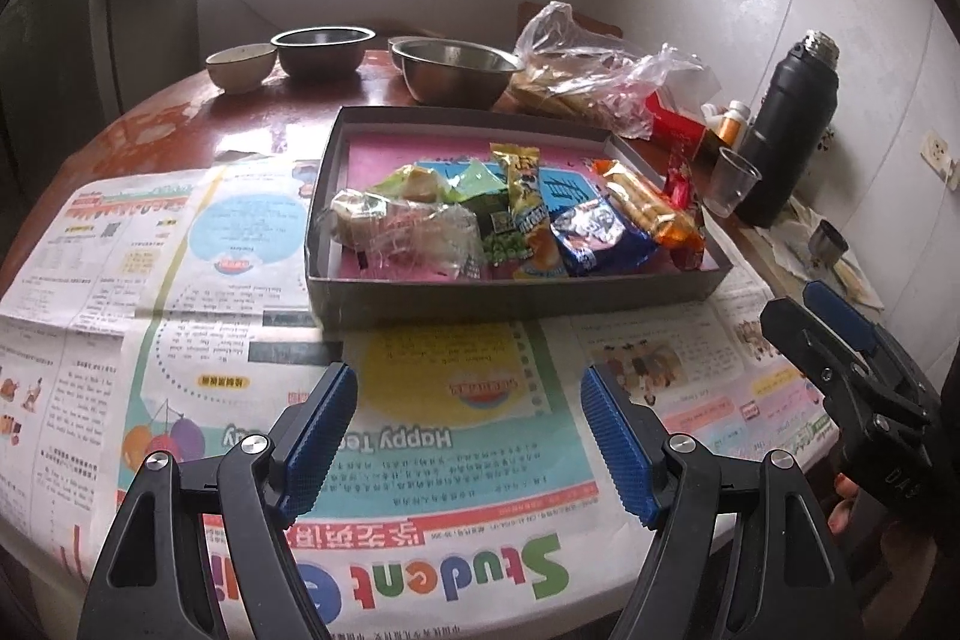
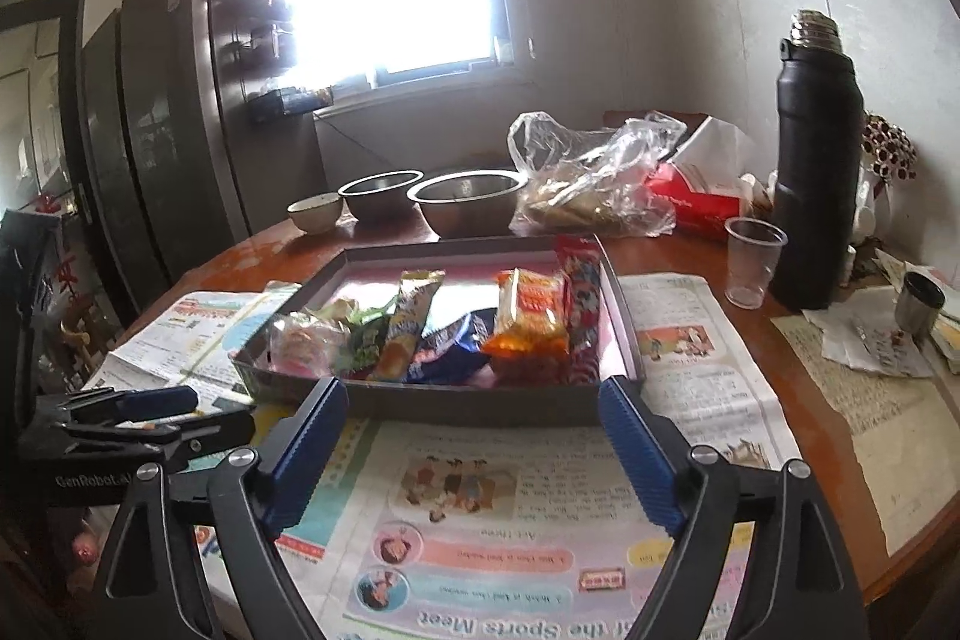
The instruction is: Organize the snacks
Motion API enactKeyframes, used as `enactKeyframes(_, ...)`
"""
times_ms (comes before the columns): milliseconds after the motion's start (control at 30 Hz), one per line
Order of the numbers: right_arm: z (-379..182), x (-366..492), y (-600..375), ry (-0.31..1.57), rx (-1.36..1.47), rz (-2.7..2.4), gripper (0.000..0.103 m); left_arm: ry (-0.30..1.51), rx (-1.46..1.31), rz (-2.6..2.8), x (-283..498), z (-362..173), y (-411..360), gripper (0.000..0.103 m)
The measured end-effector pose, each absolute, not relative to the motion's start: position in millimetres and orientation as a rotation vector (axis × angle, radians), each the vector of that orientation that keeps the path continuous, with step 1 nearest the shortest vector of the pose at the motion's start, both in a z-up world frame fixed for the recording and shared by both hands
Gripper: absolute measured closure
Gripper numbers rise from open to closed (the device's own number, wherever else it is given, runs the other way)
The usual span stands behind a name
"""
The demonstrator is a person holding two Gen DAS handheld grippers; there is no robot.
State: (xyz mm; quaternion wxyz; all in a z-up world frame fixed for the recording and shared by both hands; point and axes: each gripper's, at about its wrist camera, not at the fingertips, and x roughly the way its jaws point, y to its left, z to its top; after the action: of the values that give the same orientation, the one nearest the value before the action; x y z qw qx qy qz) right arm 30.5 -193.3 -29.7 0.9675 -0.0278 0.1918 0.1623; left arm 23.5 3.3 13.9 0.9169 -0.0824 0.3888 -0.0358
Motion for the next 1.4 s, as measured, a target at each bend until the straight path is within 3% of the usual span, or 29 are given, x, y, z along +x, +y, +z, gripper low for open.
enactKeyframes(133,-34,27,-197,0.401,-0.054,0.308,0.010,0.802,-0.172,-0.073,19,13,4,0.025)
enactKeyframes(633,-43,10,-185,0.398,-0.111,0.306,0.002,0.831,-0.136,-0.057,6,2,0,0.025)
enactKeyframes(1400,-52,12,-180,0.425,-0.121,0.296,0.002,0.835,-0.128,-0.054,5,2,0,0.025)
